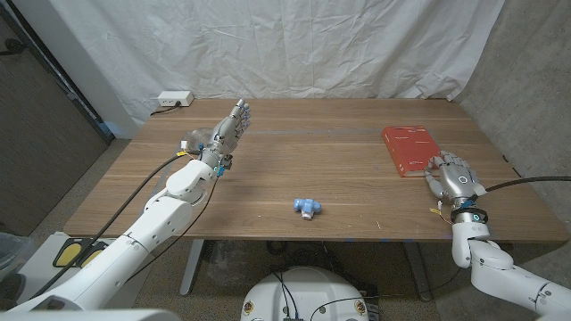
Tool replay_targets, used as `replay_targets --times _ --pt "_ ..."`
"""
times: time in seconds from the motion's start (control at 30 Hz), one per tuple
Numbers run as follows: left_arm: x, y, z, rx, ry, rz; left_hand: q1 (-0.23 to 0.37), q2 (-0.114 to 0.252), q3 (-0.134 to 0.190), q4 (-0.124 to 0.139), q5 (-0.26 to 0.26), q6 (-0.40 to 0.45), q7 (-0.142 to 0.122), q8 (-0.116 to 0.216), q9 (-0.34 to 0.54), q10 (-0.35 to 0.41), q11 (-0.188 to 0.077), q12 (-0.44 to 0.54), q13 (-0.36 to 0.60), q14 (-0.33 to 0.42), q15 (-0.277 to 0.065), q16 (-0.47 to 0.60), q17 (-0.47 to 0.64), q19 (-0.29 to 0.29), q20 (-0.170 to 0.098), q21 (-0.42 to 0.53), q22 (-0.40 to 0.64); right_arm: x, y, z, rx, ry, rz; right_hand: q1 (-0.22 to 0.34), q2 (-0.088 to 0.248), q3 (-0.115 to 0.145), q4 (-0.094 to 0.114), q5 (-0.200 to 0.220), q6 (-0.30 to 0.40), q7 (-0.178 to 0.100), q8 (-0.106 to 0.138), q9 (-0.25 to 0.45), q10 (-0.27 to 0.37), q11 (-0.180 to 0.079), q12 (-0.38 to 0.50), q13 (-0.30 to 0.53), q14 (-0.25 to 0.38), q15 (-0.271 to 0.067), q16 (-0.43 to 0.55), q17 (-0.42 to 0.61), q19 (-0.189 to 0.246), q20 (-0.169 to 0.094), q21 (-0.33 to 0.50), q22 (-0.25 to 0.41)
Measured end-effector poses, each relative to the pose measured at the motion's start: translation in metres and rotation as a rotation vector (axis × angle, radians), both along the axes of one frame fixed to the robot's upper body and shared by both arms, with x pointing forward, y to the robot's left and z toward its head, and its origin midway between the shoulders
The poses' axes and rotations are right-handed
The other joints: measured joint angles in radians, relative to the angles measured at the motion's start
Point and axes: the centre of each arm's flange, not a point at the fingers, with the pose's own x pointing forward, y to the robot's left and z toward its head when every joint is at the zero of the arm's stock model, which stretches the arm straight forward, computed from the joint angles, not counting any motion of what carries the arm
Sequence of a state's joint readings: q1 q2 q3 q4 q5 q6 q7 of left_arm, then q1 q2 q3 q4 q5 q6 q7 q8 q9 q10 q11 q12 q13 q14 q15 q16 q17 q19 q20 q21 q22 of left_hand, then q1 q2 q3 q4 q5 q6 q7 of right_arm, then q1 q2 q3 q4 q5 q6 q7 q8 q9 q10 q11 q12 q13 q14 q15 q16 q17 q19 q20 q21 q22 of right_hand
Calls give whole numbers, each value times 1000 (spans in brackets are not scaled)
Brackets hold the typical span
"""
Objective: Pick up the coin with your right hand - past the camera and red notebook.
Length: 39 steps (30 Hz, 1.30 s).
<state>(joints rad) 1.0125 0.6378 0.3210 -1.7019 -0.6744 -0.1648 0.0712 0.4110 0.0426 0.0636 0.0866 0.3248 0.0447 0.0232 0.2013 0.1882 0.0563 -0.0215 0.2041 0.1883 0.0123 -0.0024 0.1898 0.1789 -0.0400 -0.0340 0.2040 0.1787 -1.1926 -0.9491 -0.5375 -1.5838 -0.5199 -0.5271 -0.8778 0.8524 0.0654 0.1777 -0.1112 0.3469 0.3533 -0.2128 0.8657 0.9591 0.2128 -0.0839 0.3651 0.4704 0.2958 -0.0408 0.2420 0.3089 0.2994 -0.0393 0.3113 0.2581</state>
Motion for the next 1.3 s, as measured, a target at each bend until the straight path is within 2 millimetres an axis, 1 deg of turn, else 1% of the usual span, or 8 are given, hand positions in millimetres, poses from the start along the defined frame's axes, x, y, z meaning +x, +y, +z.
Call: replay_targets --times 0.1,0.2,0.5,0.57,0.77,0.93,1.13,1.3 --pt "0 0 0 0 1 1 0 0 0 0 0 0 0 0 0 -1 -1 0 0 0 0 0 0 0 0 0 0 0 -1 0 3 -3 1 2 2 -4 4 -3 13 0 18 11 16 -5 10 5 6 0 0 5 0 0 4 5" --pt "0 0 0 0 2 2 0 0 0 0 0 0 0 0 0 -4 -4 0 0 0 0 0 0 0 0 0 0 0 -2 0 6 -7 1 -1 16 -4 4 -3 22 1 22 12 27 -6 17 9 9 0 5 6 0 0 4 5" --pt "-1 -1 -1 -1 4 2 0 0 0 0 0 0 0 0 0 -4 -4 0 0 0 0 0 0 0 0 0 0 0 -4 0 9 -9 1 0 16 -4 4 -7 24 0 22 2 32 0 26 14 17 0 8 9 11 -4 12 5" --pt "-1 -2 -2 -1 4 1 0 0 0 0 0 0 0 0 0 -4 -4 0 0 0 0 0 0 0 0 0 0 0 -4 0 8 -9 1 7 23 -6 2 -7 18 -1 16 -4 31 1 26 17 17 0 8 9 11 -4 12 7" --pt "-1 -2 -2 -1 6 -1 0 0 0 0 0 0 0 0 0 -8 -8 0 0 0 0 0 0 0 0 0 0 -1 -5 0 5 -5 3 22 19 -2 -6 -18 -54 -2 -19 -27 6 18 22 24 17 0 1 14 11 -4 22 9" --pt "1 -3 -4 -2 12 -3 0 0 -4 4 0 0 0 0 0 -8 -8 0 0 0 0 0 0 0 0 0 0 0 -5 -1 7 6 1 22 19 -2 -14 -22 -70 0 -30 -37 -4 18 18 28 12 0 -8 14 11 -4 22 13" --pt "2 -4 -6 -3 16 -7 0 0 -4 4 0 0 0 0 0 -8 -8 0 0 0 0 0 0 0 0 0 0 -1 -5 -1 6 14 -1 34 20 -2 -14 -22 -82 2 -37 -46 -6 20 18 28 9 0 -8 14 3 -3 26 14" --pt "3 -4 -7 -5 18 -8 0 0 -7 1 0 0 0 0 0 -8 -8 0 0 0 0 0 0 0 0 0 0 -1 -5 -1 5 20 -3 46 22 6 -23 -30 -94 3 -46 -54 -17 20 18 33 9 0 -12 14 -1 0 26 14"
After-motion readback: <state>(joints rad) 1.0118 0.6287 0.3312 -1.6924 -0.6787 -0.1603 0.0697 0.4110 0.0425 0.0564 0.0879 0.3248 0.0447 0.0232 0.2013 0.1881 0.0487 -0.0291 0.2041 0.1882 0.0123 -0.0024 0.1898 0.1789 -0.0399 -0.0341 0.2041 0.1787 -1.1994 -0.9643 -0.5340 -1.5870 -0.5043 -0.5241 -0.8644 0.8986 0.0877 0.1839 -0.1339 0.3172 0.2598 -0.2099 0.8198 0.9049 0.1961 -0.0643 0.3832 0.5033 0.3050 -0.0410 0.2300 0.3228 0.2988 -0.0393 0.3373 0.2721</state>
